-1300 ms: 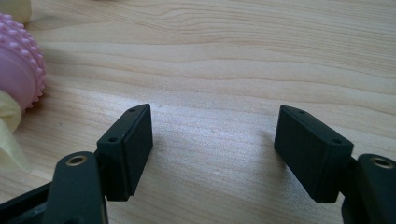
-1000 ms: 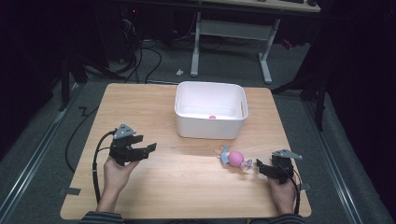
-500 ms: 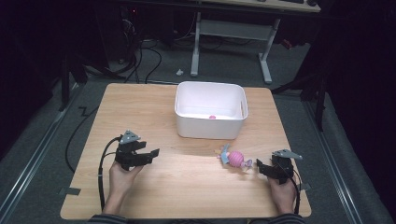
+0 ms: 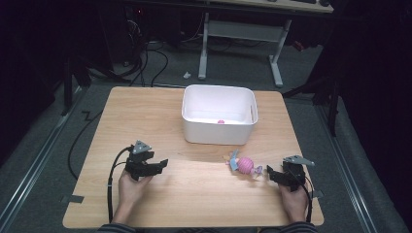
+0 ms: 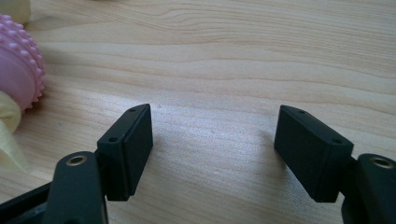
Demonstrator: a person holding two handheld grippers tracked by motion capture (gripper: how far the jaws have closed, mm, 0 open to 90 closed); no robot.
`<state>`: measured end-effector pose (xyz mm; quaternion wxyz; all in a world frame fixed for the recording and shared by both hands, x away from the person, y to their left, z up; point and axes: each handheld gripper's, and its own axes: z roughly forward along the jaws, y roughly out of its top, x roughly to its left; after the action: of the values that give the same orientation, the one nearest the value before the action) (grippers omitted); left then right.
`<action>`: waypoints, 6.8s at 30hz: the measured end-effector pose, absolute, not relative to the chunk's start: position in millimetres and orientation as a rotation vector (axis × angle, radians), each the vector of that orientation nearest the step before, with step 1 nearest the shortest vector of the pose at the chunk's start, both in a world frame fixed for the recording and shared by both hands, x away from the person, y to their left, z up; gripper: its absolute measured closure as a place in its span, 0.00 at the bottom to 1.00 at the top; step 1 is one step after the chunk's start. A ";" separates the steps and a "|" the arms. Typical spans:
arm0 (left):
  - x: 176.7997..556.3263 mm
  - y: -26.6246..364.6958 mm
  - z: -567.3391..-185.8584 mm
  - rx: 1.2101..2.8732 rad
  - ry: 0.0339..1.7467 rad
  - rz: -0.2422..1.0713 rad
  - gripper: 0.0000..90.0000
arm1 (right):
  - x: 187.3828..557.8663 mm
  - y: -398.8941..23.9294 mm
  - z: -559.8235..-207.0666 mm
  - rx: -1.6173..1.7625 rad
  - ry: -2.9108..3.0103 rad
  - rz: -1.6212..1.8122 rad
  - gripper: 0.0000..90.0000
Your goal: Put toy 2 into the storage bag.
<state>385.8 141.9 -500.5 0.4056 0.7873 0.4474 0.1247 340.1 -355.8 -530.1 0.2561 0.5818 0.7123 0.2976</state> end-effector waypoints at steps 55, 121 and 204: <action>407.6 118.3 -536.1 2.069 1.174 0.492 0.18 | 320.4 -370.2 -512.0 1.575 1.973 0.874 0.37; 407.4 117.9 -536.3 2.078 1.156 0.477 0.16 | 365.0 -264.9 -456.6 1.170 2.473 0.679 0.37; 407.4 118.2 -536.3 2.076 1.157 0.478 0.16 | 372.3 -285.2 -359.1 1.052 2.454 0.925 0.39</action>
<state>407.4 118.2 -536.3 0.3508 0.8019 0.4470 0.1844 372.3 -285.2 -359.1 0.1573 0.3677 0.8577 0.3232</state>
